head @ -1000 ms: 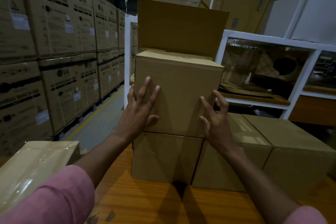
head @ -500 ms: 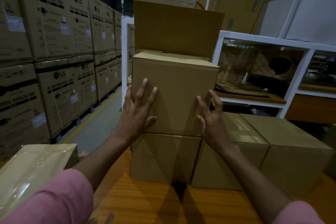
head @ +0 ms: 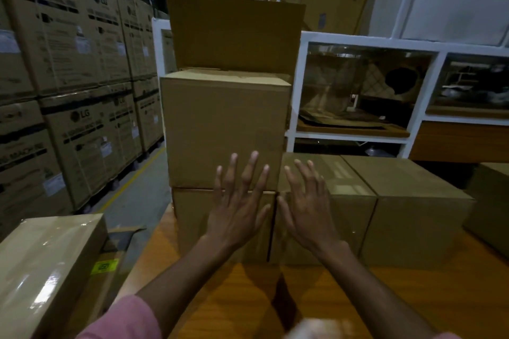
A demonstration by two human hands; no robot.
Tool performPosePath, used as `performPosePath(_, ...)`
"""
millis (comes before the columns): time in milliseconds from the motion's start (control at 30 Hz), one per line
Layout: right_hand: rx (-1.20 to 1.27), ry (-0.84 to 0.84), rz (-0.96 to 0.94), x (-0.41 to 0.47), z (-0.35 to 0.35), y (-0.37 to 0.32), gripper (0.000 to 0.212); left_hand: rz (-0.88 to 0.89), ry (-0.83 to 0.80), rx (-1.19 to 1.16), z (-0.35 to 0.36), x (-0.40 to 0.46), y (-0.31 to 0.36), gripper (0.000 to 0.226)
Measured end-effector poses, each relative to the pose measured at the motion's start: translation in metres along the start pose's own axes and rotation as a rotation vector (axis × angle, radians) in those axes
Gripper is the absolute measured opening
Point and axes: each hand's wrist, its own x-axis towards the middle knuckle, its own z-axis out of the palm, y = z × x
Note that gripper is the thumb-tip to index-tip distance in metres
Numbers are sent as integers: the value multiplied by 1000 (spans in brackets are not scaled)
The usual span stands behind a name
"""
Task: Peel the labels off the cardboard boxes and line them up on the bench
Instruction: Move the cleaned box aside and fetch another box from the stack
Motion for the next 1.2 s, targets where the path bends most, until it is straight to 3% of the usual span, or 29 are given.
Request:
performPosePath(200,-16,-112,58,-61,-26,58,69,-2,-64,-47,15,-9,101,86)
performPosePath(533,-68,-114,195,-139,-101,186,66,34,-178,-160,18,23,272,81)
performPosePath(1200,-373,-2,605,-244,-230,367,58,433,-407,-506,57,94,503,86)
